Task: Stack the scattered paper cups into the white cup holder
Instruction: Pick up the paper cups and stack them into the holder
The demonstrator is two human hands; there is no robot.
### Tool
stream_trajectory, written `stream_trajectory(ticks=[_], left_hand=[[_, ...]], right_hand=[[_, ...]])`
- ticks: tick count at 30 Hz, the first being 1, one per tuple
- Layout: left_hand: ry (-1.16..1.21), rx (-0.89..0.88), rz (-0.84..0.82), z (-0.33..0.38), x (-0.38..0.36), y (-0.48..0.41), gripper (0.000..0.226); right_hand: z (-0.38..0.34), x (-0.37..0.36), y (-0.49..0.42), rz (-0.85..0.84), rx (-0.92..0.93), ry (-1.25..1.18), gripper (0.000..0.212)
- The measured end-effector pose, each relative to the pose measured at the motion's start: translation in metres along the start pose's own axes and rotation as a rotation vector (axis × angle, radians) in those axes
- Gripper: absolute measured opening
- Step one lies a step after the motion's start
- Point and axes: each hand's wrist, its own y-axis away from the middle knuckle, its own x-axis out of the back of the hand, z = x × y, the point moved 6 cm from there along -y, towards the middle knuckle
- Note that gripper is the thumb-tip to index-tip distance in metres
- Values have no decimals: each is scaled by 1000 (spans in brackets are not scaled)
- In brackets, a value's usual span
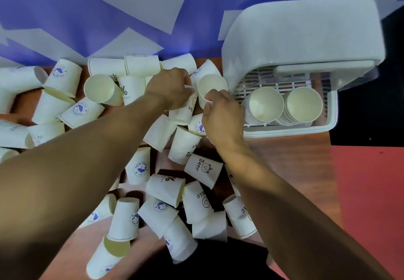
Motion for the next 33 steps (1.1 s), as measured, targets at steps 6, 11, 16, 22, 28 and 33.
stream_trajectory(ticks=[6,11,16,22,28,33], left_hand=[[148,5,16,10,42,32,11],[197,-8,214,31,83,80,11],[239,-76,308,67,99,125,7],[190,-301,460,129,91,161,10],[71,-513,656,178,70,186,9],[-20,-633,664,196,43,187,9]], right_hand=[[-18,45,7,195,50,-101,11],[-29,90,26,330,111,-211,9],[-13,141,44,458,91,-173,7],[37,197,78,570,32,-179,9],[82,223,99,571,-14,-55,6],[108,217,101,536,4,-24,10]])
